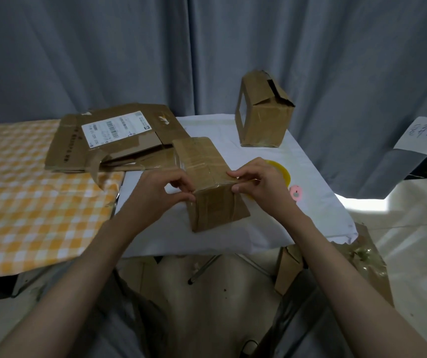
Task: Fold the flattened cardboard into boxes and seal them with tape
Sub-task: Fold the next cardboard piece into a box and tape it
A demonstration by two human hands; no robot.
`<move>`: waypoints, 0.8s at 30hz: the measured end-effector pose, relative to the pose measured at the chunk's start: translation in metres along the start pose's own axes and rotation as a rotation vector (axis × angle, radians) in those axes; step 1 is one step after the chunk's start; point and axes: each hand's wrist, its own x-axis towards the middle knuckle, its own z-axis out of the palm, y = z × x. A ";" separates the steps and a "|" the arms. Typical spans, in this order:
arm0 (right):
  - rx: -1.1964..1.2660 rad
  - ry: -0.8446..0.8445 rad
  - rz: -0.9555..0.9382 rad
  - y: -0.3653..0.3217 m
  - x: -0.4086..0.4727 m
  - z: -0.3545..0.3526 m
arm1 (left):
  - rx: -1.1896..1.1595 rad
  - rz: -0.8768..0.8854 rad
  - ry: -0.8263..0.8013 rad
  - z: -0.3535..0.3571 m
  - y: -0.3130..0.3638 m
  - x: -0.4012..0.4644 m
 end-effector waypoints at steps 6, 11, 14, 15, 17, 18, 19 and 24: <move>-0.002 0.044 -0.012 0.004 0.001 0.002 | 0.214 0.240 -0.064 -0.001 -0.006 0.017; 0.023 0.053 -0.004 0.004 -0.002 0.001 | -0.089 -0.036 0.181 0.017 -0.001 -0.003; 0.016 0.046 0.023 0.002 -0.003 -0.001 | -0.099 -0.131 0.218 0.025 0.008 -0.011; 0.026 0.037 0.031 0.001 -0.003 -0.002 | -0.072 -0.148 0.230 0.026 0.010 -0.012; 0.033 0.034 0.047 -0.002 -0.003 -0.002 | 0.030 -0.166 0.246 0.029 0.016 -0.013; 0.012 0.040 0.057 -0.004 -0.003 -0.001 | 0.109 -0.167 0.240 0.031 0.022 -0.013; -0.030 0.047 0.066 -0.007 -0.003 0.001 | 0.194 -0.171 0.226 0.034 0.028 -0.012; -0.206 0.054 0.040 -0.016 -0.002 0.005 | 0.425 -0.212 0.130 0.045 0.050 -0.004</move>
